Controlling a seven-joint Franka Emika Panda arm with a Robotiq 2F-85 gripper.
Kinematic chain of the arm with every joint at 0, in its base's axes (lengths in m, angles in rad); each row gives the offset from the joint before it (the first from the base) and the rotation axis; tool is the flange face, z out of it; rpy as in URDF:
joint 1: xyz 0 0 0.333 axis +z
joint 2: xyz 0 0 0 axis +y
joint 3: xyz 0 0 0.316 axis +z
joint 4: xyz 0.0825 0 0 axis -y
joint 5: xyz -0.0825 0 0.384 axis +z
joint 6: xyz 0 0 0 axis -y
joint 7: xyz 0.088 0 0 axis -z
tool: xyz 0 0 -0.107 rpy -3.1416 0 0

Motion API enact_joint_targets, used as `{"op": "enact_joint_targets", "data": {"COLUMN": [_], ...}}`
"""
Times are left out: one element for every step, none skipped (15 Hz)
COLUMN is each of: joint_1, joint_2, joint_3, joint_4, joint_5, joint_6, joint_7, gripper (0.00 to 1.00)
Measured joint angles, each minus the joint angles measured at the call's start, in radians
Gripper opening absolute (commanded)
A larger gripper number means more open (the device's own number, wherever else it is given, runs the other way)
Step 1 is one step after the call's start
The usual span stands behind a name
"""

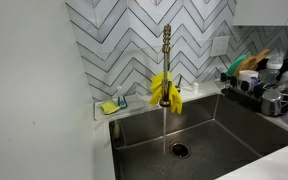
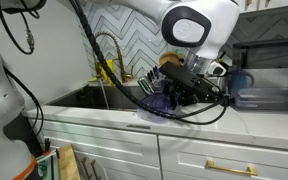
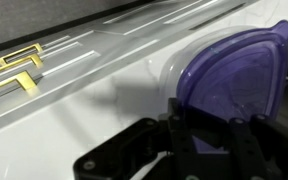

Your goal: Open the tap, then fetch some water in the bowl and put the lid on the bowl

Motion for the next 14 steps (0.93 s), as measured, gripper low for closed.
{"op": "enact_joint_targets", "data": {"joint_1": [0.0, 0.0, -0.001, -0.001, -0.001, 0.0, 0.0, 0.0, 0.001, 0.001, 0.002, 0.002, 0.003, 0.004], "joint_2": [-0.002, -0.004, -0.006, -0.008, -0.009, -0.01, -0.01, -0.01, -0.01, -0.01, -0.011, -0.012, -0.015, -0.019], "joint_3": [-0.001, -0.002, -0.003, -0.004, -0.004, -0.004, -0.004, -0.004, -0.004, -0.003, -0.003, -0.003, -0.003, -0.003], "joint_4": [0.0, 0.0, 0.0, 0.0, 0.0, -0.001, -0.001, -0.002, -0.003, -0.005, -0.008, -0.011, -0.016, -0.02], "joint_5": [0.002, 0.004, 0.006, 0.008, 0.01, 0.011, 0.012, 0.012, 0.012, 0.012, 0.012, 0.012, 0.012, 0.012], "joint_6": [0.0, 0.0, 0.0, 0.0, 0.0, 0.0, 0.0, 0.0, 0.0, 0.0, 0.0, 0.0, 0.0, 0.0], "joint_7": [0.0, 0.0, 0.0, 0.0, 0.0, 0.0, 0.0, 0.001, 0.001, 0.002, 0.002, 0.003, 0.004, 0.007], "gripper": [0.02, 0.02, 0.02, 0.02, 0.02, 0.02, 0.02, 0.02, 0.02, 0.02, 0.02, 0.02, 0.02, 0.02]}}
